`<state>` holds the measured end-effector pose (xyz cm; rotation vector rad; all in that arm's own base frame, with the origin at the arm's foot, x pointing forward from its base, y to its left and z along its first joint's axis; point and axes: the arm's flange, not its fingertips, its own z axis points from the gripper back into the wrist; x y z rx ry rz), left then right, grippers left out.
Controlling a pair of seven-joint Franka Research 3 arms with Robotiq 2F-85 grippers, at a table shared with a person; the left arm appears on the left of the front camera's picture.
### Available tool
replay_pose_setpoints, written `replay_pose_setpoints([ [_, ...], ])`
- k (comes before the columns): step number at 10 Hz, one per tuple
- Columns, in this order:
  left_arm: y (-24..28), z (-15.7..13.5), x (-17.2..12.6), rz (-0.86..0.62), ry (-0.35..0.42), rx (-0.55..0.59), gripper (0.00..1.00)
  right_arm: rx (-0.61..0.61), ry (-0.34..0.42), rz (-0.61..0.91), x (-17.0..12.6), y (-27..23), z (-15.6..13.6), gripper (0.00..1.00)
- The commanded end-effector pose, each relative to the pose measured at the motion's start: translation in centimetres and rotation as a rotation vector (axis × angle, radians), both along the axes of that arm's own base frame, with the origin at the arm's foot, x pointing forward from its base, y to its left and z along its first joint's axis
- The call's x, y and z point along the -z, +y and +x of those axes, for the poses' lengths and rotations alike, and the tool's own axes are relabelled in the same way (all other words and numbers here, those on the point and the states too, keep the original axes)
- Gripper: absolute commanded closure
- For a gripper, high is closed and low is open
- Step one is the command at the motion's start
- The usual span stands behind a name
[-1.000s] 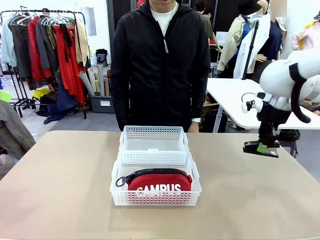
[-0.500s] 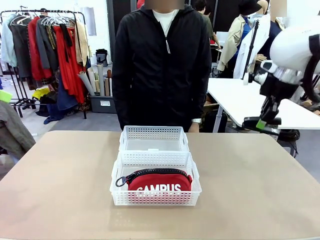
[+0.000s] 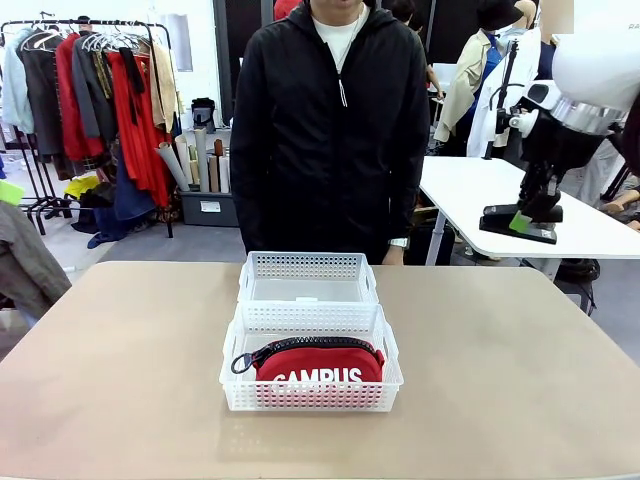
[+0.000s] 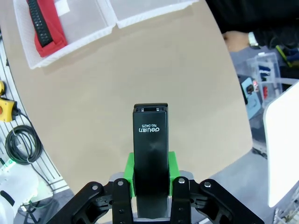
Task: Distribute items into two baskets.
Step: Pick up the Stapler that the person points to, then place the picked Stapler into the Organizing basket as instructed by the person.
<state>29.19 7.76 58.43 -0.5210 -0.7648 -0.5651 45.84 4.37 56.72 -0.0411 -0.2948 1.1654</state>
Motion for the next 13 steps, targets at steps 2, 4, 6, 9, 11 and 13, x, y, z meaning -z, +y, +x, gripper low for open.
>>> replay_pose_setpoints([
  [2,-0.02,-0.04,0.03,-0.001,-0.001,0.0,0.0,0.005,-0.006,-0.001,0.04,-0.3,0.17,1.0],
  [4,-0.02,-0.04,0.03,-0.001,-0.001,0.0,0.0,0.005,-0.006,-0.001,0.04,-0.3,0.17,1.0],
  [6,-0.02,-0.04,0.03,-0.001,-0.001,0.0,0.0,0.005,-0.006,-0.001,0.04,-0.3,0.17,1.0],
  [9,-0.02,-0.04,0.03,-0.001,-0.001,0.0,0.0,0.005,-0.006,-0.001,0.04,-0.3,0.17,1.0],
  [11,-0.02,-0.04,0.03,-0.001,-0.001,0.0,0.0,0.005,-0.006,-0.001,0.04,-0.3,0.17,1.0],
  [13,-0.02,-0.04,0.03,-0.001,-0.001,0.0,0.0,0.005,-0.006,-0.001,0.04,-0.3,0.17,1.0],
])
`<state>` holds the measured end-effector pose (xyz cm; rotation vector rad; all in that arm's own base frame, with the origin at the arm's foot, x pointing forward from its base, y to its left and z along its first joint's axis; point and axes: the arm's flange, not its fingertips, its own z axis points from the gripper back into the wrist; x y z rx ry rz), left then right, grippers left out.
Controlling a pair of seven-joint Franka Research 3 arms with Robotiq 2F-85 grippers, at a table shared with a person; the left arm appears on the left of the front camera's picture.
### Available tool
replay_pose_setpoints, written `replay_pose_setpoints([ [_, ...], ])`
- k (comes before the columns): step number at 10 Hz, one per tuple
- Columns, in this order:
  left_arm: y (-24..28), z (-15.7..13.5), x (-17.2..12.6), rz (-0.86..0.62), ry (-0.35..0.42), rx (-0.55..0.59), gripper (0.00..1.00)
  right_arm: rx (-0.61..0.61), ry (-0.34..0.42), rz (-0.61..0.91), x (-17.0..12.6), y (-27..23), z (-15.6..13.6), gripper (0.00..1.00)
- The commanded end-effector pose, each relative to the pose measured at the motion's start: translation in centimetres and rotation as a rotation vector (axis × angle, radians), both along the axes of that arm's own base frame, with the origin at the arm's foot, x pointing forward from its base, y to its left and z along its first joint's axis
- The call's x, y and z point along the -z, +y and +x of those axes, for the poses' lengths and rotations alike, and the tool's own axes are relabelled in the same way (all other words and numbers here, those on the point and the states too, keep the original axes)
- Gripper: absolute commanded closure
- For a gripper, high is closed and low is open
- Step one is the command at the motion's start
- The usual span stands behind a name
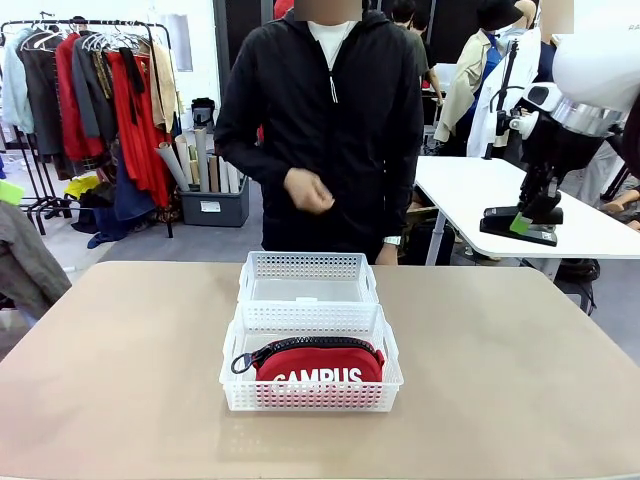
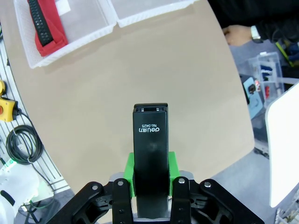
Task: Distribute items into two baskets.
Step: Place the picked Stapler into the Organizing basket as instructed by the person.
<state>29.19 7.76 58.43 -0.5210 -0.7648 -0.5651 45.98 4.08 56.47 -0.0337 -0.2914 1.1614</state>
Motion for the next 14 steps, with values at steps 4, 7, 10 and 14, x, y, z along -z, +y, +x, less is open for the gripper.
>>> replay_pose_setpoints([
  [4,-0.02,-0.04,0.03,-0.001,-0.001,0.0,0.0,0.002,-0.013,-0.005,-0.21,-0.01,0.03,1.0],
  [7,-0.02,-0.04,0.03,-0.001,-0.001,0.0,0.0,0.002,-0.013,-0.005,-0.21,-0.01,0.03,1.0],
  [10,-0.02,-0.04,0.03,-0.001,-0.001,0.0,0.0,0.002,-0.013,-0.005,-0.21,-0.01,0.03,1.0],
  [14,-0.02,-0.04,0.03,-0.001,-0.001,0.0,0.0,0.0,0.0,0.0,0.0,0.0,0.0,1.0],
])
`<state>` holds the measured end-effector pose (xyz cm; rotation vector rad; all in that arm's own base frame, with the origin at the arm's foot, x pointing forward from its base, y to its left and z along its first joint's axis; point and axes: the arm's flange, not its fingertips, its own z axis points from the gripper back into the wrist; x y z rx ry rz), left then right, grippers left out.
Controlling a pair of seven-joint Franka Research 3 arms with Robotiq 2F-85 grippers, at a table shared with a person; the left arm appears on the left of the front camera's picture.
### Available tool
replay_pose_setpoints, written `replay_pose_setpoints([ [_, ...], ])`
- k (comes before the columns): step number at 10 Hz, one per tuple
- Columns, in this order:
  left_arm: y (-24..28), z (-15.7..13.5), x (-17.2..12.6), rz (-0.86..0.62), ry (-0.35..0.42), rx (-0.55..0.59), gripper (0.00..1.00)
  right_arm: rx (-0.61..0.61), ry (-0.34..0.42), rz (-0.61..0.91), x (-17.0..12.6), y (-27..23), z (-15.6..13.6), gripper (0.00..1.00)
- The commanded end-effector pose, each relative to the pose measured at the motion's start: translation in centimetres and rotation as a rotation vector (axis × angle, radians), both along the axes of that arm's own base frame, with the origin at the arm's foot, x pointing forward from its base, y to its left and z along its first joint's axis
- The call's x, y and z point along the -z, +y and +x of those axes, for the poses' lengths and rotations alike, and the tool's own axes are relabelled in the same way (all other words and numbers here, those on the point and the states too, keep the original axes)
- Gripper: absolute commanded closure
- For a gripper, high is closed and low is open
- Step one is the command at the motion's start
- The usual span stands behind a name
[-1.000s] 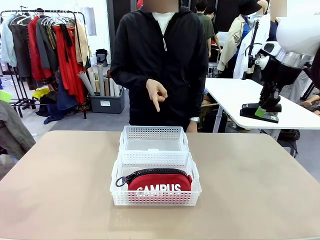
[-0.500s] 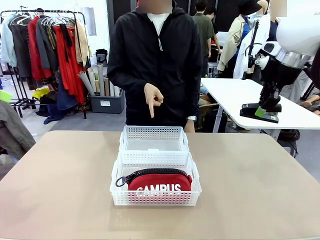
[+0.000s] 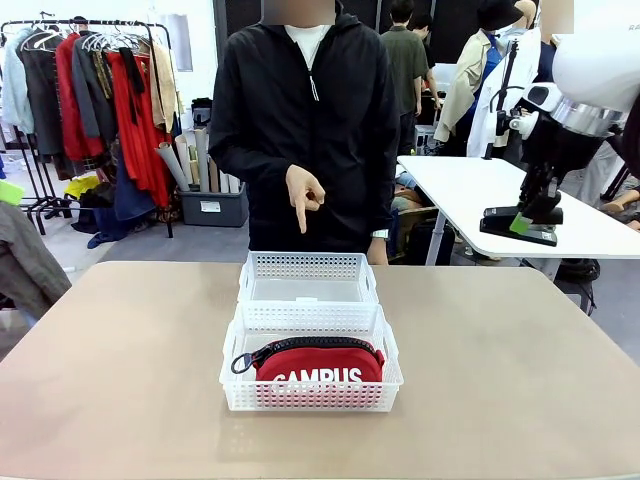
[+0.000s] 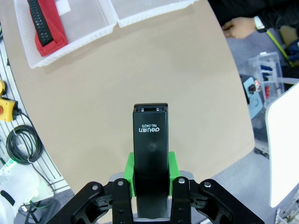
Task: Distribute items into two baskets.
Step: Place the picked Stapler into the Organizing basket as instructed by the person.
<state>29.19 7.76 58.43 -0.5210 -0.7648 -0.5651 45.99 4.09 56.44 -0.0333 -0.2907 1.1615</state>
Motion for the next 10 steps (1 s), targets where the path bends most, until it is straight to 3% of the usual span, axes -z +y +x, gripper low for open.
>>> replay_pose_setpoints([
  [1,0.0,0.0,0.0,-0.001,-0.001,0.0,0.0,-0.016,0.001,0.014,0.0,0.5,1.0,1.0],
  [3,0.0,0.0,0.0,-0.001,-0.001,0.0,0.0,-0.058,-0.007,0.052,0.3,2.2,3.1,1.0],
  [10,0.0,0.0,0.0,-0.001,-0.001,0.0,0.0,-0.233,0.069,0.069,1.1,10.4,8.4,1.0],
])
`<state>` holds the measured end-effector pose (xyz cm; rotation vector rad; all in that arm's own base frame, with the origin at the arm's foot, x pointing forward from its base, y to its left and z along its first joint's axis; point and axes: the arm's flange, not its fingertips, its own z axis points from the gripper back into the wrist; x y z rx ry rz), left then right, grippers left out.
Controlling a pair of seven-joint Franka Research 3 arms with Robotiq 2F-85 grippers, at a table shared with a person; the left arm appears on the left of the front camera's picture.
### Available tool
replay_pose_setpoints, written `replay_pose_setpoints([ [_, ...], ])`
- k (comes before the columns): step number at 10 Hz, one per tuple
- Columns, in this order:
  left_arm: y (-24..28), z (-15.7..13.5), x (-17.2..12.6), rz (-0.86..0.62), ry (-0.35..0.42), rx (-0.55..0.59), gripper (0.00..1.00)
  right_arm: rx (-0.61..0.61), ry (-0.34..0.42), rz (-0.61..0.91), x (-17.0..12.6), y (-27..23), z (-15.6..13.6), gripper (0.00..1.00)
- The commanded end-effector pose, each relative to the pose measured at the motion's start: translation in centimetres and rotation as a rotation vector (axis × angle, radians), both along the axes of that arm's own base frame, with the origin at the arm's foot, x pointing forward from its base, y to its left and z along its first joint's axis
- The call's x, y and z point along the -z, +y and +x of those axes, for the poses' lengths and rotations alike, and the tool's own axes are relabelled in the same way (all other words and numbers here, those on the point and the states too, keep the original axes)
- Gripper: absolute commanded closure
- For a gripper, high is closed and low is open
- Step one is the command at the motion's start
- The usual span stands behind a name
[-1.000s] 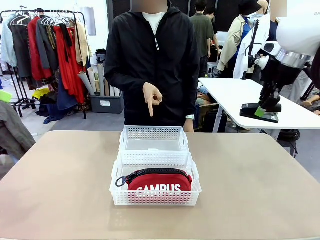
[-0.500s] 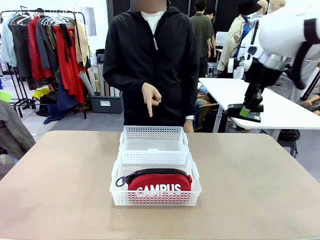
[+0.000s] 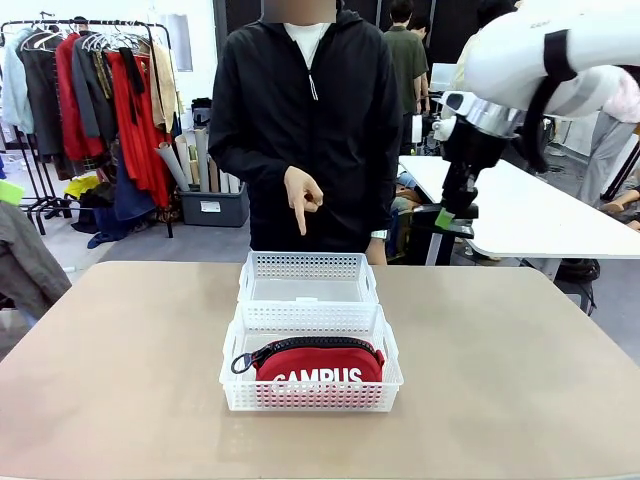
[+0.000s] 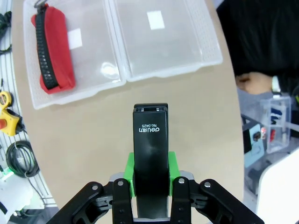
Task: Distribute items into two baskets.
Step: Place the picked Stapler into the Organizing basket as instructed by the person.
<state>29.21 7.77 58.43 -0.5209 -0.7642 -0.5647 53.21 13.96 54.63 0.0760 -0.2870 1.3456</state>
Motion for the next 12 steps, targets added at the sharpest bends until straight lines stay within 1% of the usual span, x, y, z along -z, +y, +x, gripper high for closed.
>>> replay_pose_setpoints([
  [1,0.0,-0.1,0.0,-0.001,-0.001,0.0,0.0,-0.054,0.031,0.011,-0.4,1.7,2.1,1.0],
  [3,0.0,-0.1,0.0,-0.001,-0.001,0.0,0.0,-0.096,0.069,0.002,0.6,4.6,3.8,1.0],
  [6,0.0,-0.1,0.0,-0.001,-0.001,0.0,0.0,-0.146,0.098,0.013,2.4,8.7,5.9,1.0],
  [12,0.0,-0.1,0.0,-0.001,-0.001,0.0,0.0,-0.224,0.099,0.018,6.2,15.6,8.3,1.0],
])
